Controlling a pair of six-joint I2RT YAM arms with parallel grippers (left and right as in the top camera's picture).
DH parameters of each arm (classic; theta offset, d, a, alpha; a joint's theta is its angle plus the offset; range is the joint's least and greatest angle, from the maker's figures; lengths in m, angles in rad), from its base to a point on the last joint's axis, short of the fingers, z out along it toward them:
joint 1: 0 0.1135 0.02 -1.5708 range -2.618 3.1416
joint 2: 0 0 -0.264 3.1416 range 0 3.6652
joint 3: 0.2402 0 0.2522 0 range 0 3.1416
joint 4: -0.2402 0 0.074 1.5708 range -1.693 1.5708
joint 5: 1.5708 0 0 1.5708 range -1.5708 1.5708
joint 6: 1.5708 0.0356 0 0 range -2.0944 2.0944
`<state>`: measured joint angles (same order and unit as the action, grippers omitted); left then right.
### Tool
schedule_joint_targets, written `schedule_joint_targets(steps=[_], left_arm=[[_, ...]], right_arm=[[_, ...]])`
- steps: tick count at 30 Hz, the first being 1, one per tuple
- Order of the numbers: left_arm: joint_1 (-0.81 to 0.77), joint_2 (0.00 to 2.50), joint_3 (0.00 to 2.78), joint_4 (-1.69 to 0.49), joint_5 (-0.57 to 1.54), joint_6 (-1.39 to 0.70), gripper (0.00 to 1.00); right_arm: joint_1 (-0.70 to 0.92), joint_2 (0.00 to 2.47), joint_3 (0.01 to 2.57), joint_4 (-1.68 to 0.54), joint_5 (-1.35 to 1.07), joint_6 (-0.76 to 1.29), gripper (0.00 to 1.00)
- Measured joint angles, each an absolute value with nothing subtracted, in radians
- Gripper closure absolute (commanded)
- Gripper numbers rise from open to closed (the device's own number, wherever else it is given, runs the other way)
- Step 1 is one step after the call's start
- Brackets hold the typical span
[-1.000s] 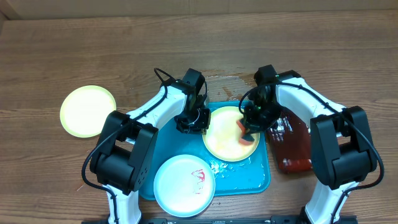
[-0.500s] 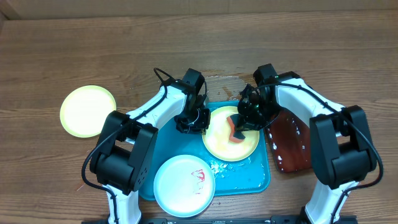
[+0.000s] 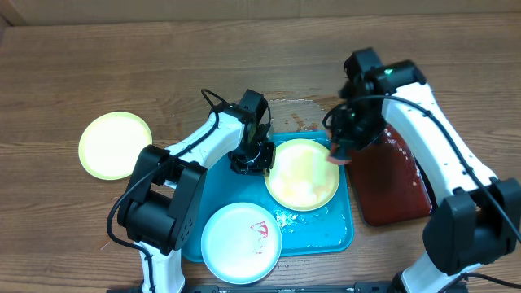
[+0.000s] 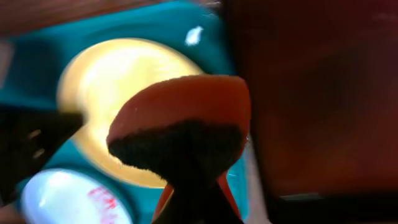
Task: Clean dirty plates on tray and stack at the side
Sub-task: 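Carry the sponge with the right gripper onto the dark red tray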
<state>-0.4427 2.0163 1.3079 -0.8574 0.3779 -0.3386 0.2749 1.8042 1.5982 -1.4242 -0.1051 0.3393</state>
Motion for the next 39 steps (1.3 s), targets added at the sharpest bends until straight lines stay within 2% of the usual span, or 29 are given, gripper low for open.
schedule_joint_targets(steps=[5,12,22,37,38,39], left_arm=[[-0.443,2.016,1.308,-0.858,0.378,-0.339,0.96],[-0.443,2.016,1.308,-0.860,0.377,-0.339,0.96],[-0.443,2.016,1.308,-0.860,0.378,-0.339,0.96],[-0.443,2.016,1.308,-0.871,0.378,-0.339,0.96],[-0.442,2.016,1.308,-0.872,0.378,-0.339,0.96],[-0.442,2.016,1.308,-0.873,0.378,-0.339,0.96]], right_arm=[[0.241,1.798,1.619,-1.503,0.085,0.484,0.96],[0.147,1.798,1.613,-1.488,0.167,0.550,0.96],[0.127,1.798,1.376,-1.262,0.120,0.532,0.96],[0.127,1.798,1.144,-1.068,0.061,0.530,0.96],[0.127,1.798,1.129,-1.059,0.058,0.530,0.88],[0.127,1.798,1.120,-1.055,0.054,0.534,0.75]])
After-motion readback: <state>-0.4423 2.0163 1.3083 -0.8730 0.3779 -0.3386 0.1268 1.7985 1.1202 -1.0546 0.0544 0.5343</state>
